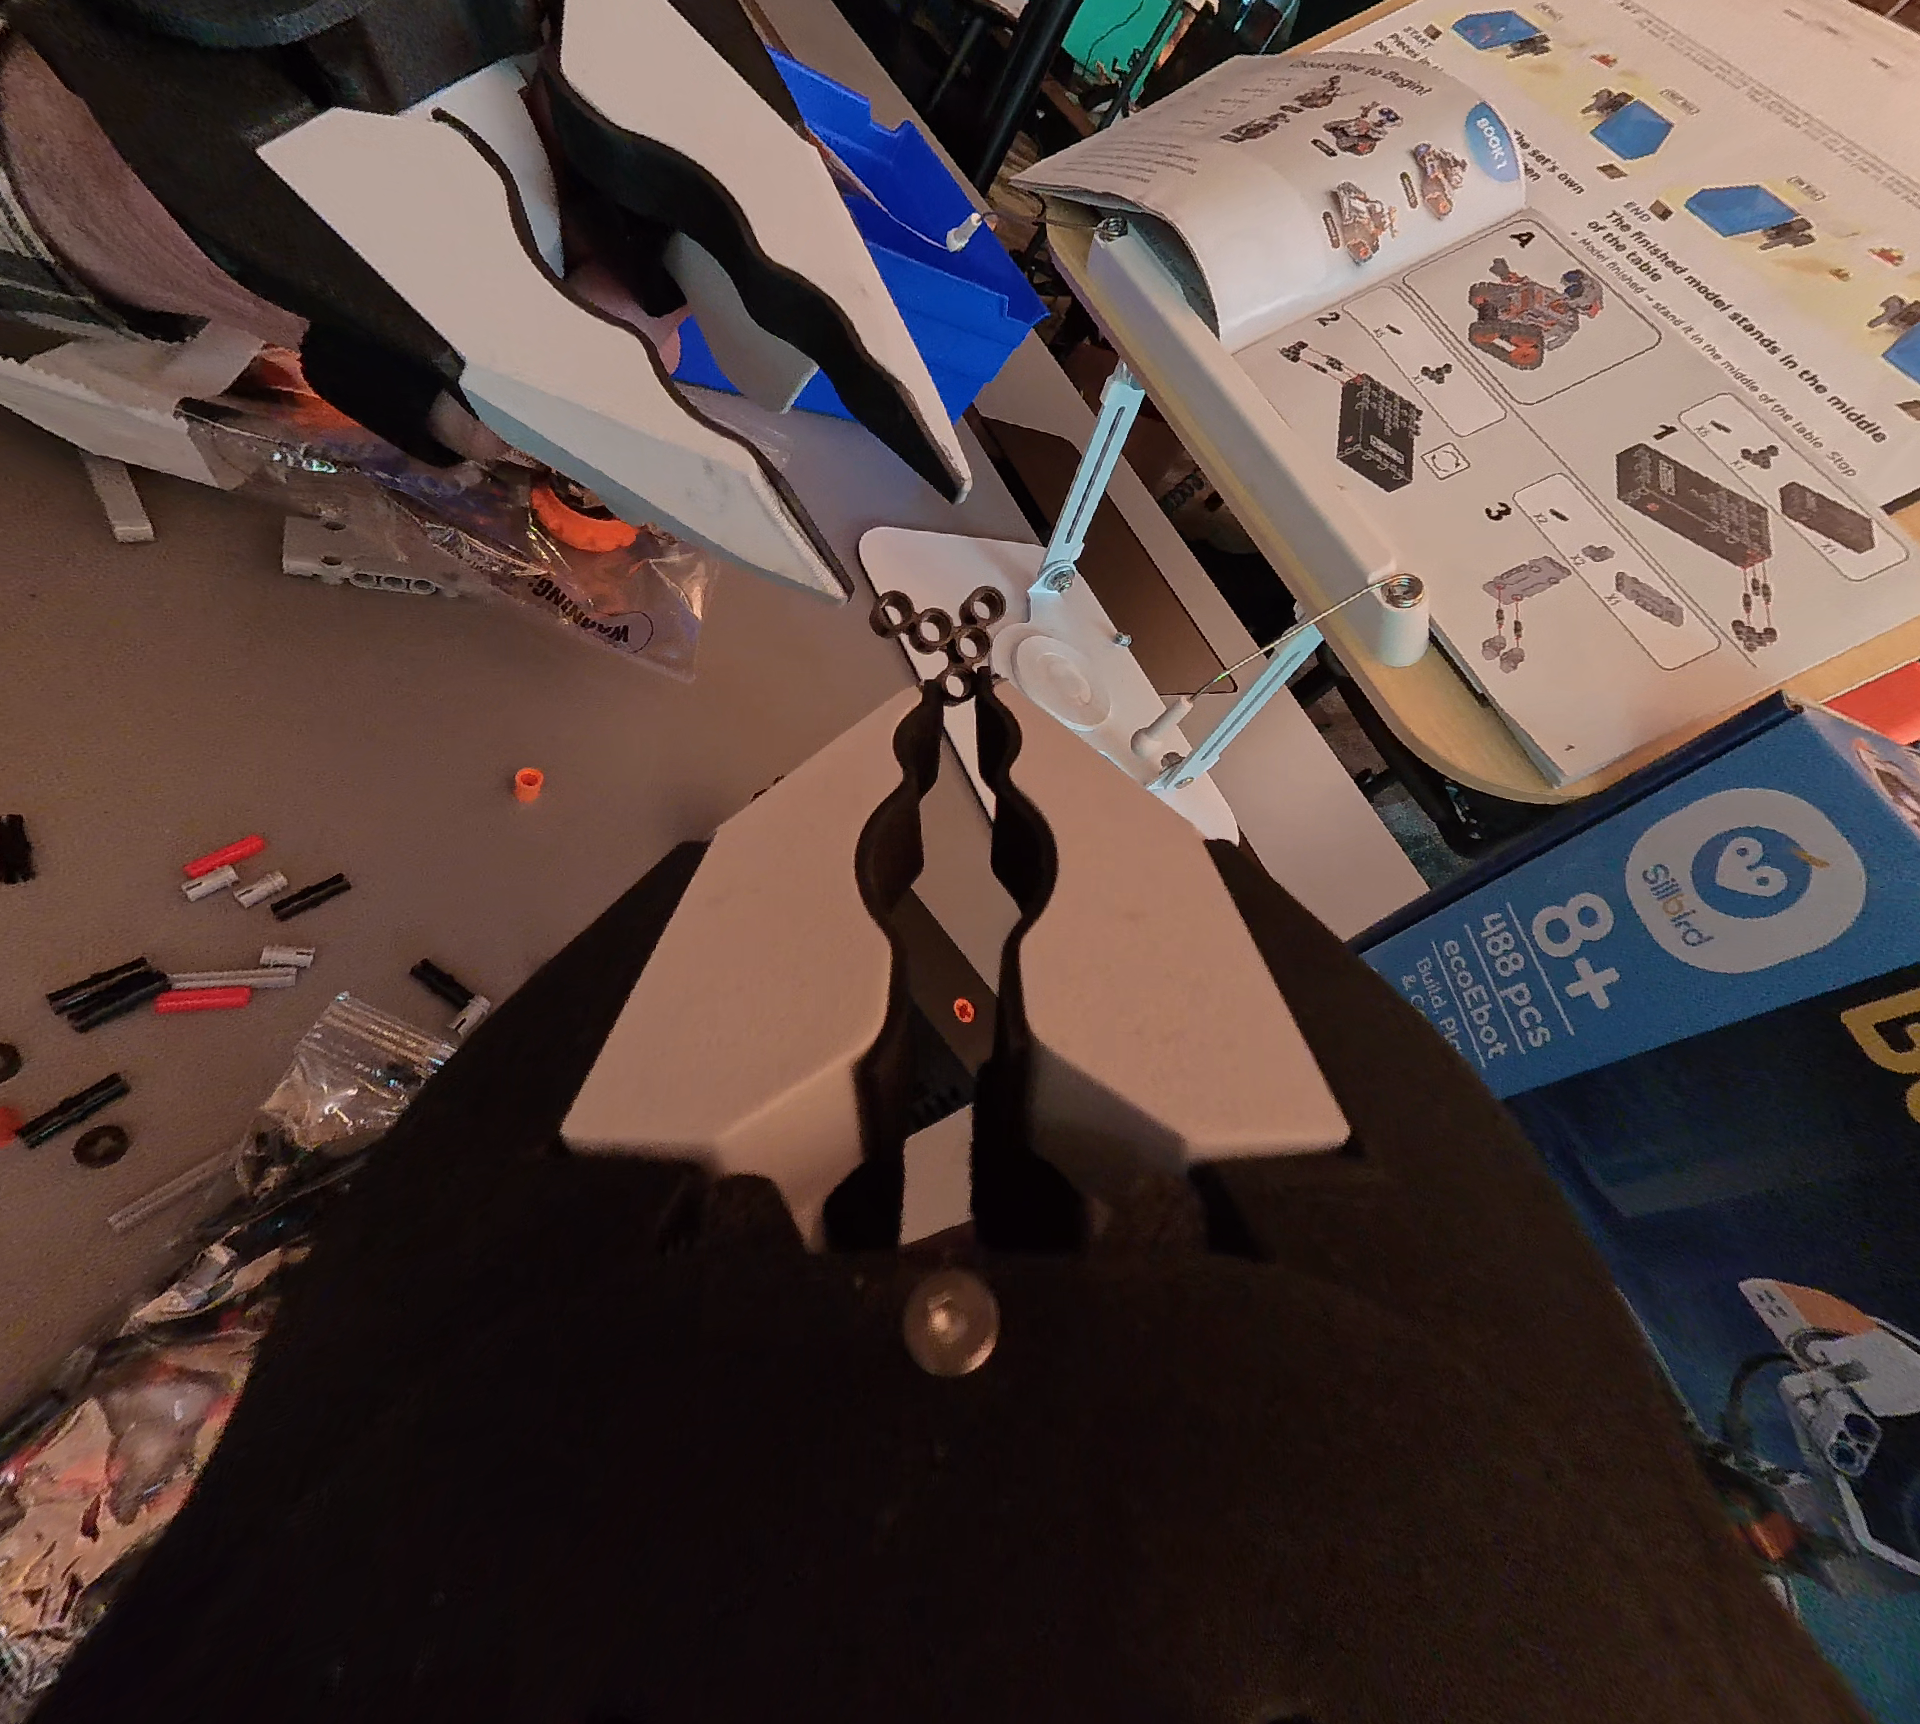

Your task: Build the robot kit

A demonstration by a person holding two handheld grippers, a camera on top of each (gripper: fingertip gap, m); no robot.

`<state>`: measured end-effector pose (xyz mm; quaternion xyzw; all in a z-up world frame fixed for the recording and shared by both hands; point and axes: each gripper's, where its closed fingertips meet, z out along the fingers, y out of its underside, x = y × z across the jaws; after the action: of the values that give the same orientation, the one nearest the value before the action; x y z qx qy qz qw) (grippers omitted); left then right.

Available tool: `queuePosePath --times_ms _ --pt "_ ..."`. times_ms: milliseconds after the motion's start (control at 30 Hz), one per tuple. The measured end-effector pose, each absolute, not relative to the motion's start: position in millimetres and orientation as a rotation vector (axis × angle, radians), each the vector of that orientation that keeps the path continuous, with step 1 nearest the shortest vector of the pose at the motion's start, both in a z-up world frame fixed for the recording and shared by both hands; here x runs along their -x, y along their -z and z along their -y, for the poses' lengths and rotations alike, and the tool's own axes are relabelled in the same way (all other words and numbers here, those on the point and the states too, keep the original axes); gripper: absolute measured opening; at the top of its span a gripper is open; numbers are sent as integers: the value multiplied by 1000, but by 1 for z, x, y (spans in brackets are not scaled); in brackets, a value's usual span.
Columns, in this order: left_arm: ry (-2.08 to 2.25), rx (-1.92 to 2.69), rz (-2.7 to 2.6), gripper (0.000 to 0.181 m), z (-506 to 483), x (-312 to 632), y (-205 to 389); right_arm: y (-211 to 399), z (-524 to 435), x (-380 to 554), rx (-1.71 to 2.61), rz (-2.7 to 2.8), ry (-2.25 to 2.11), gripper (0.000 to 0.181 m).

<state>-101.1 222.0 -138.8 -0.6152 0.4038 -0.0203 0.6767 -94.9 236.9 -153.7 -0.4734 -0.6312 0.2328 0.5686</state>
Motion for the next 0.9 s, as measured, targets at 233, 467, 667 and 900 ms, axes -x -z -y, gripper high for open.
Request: queuePosePath --times_ms 233,467,667,900 --pt "42 1390 -912 24 -223 101 141 154 -236 95 1108 1483 -546 4" --pt "35 1393 -924 23 -222 100 143 155 -237 95 1104 1490 -531 4" --pt "83 1412 -899 23 -223 103 141 156 -236 95 1097 1496 -519 4" --pt "64 1426 -901 23 -225 106 143 159 -238 94 1090 1510 -493 4"
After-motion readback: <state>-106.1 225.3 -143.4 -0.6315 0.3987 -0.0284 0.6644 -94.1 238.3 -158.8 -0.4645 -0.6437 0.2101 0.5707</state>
